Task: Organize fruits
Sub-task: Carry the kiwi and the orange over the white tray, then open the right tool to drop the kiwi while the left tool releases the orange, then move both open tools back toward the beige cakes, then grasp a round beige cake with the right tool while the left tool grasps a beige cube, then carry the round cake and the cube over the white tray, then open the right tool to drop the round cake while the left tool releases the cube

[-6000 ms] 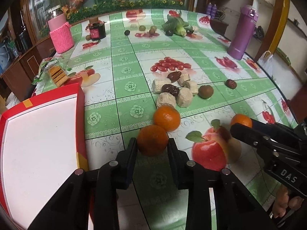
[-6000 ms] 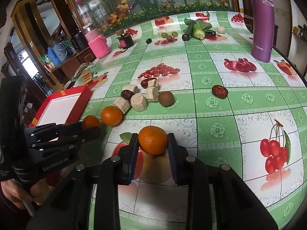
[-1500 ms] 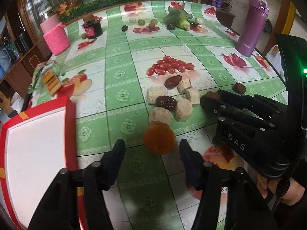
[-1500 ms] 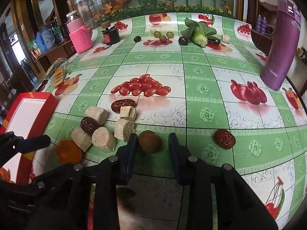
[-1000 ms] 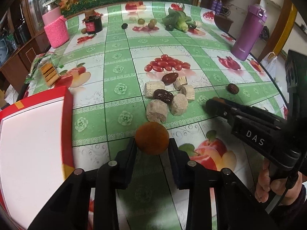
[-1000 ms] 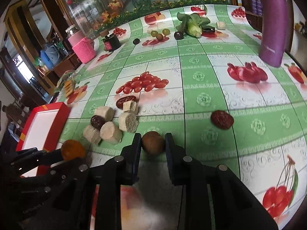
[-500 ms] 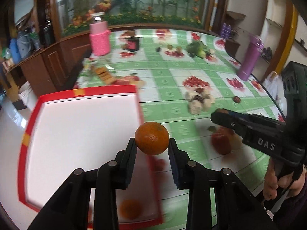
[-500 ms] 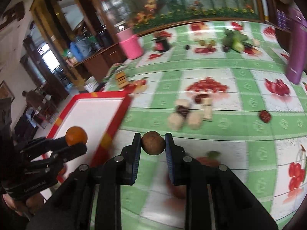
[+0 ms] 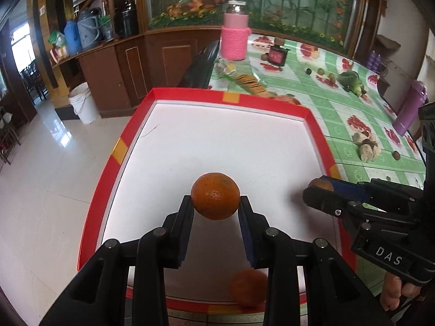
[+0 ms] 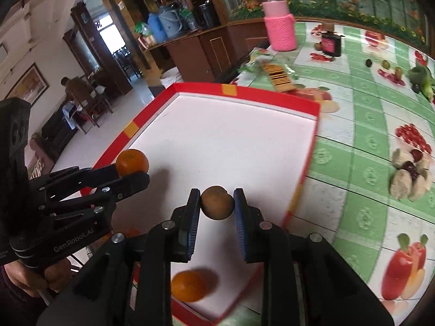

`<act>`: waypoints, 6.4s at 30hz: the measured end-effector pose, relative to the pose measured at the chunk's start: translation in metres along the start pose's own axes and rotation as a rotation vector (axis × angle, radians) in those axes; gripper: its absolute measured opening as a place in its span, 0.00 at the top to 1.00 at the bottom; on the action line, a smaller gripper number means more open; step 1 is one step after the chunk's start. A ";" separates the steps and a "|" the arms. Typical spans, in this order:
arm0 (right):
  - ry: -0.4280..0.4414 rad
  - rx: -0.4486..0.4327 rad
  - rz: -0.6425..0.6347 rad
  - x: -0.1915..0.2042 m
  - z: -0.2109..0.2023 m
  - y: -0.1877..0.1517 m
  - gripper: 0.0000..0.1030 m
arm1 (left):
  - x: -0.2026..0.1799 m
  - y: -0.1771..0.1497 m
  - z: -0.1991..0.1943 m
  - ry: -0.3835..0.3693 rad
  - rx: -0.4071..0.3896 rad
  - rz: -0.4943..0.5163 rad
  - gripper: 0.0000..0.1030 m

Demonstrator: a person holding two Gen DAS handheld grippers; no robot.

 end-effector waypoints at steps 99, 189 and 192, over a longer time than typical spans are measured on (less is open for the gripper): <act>-0.372 -0.156 0.280 -0.258 -0.109 -0.031 0.64 | -0.253 0.027 0.096 -0.239 0.162 0.260 0.62; -0.113 0.035 0.058 -0.022 0.039 0.012 0.68 | 0.013 0.006 0.024 0.081 0.014 0.005 0.70; -0.088 0.033 0.082 -0.022 0.034 0.012 0.57 | 0.017 0.004 0.018 0.104 0.000 0.001 0.51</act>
Point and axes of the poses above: each gripper's, at about its wrist camera, not at the fingertips, and z roughly the way its jaws point, x to its left, y to its top, the point moved 5 cm from there along z, roughly the way its jaws point, and after that the axes turned 8 degrees about -x, right-handed, at the moved point
